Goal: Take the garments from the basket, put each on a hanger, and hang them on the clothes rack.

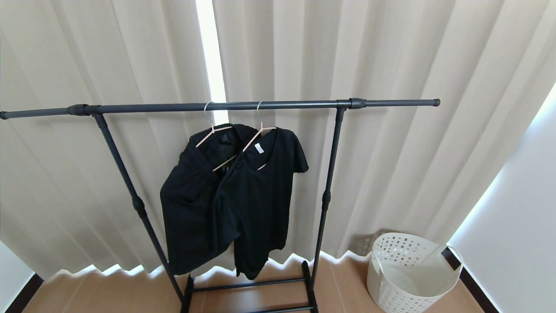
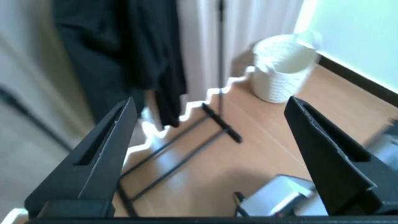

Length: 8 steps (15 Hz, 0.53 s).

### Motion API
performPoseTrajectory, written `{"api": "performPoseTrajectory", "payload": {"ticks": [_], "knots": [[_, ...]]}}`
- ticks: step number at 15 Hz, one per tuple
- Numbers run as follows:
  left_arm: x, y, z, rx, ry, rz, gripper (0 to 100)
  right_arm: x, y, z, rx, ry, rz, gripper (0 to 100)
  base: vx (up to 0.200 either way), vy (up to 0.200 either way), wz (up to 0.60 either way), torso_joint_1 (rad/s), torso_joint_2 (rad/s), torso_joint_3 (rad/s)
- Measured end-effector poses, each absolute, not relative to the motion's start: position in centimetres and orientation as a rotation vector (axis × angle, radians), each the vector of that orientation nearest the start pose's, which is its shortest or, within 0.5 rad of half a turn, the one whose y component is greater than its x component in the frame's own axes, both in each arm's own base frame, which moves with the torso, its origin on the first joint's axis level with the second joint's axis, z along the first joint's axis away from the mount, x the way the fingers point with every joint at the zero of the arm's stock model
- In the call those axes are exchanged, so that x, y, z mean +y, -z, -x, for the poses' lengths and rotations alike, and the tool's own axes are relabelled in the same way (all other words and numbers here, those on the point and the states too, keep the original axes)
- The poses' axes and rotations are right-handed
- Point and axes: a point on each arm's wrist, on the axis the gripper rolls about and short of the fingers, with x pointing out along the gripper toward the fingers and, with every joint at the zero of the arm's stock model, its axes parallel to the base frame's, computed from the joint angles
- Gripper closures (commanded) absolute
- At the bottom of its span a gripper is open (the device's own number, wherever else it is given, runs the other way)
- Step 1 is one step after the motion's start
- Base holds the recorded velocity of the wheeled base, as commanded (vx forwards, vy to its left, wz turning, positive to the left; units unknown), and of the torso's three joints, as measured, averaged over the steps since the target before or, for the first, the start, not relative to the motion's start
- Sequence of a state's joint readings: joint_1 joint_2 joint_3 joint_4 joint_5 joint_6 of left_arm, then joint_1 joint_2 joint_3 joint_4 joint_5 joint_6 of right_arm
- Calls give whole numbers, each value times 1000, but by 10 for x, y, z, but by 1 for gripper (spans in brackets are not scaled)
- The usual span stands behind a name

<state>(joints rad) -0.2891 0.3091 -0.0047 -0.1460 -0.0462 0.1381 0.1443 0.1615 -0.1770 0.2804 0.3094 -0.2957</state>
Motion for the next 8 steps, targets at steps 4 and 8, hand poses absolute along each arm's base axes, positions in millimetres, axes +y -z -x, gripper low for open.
{"api": "performPoseTrajectory", "payload": {"ticks": [4, 8], "knots": [[1, -89, 11, 21, 272, -80, 0, 4, -86, 25, 127, -354, 297, 0, 0, 0, 0, 0, 0, 0], [1, -88, 15, -14, 263, -43, 0, 4, -85, 25, 124, -124, 252, 0, 0, 0, 0, 0, 0, 0]]}}
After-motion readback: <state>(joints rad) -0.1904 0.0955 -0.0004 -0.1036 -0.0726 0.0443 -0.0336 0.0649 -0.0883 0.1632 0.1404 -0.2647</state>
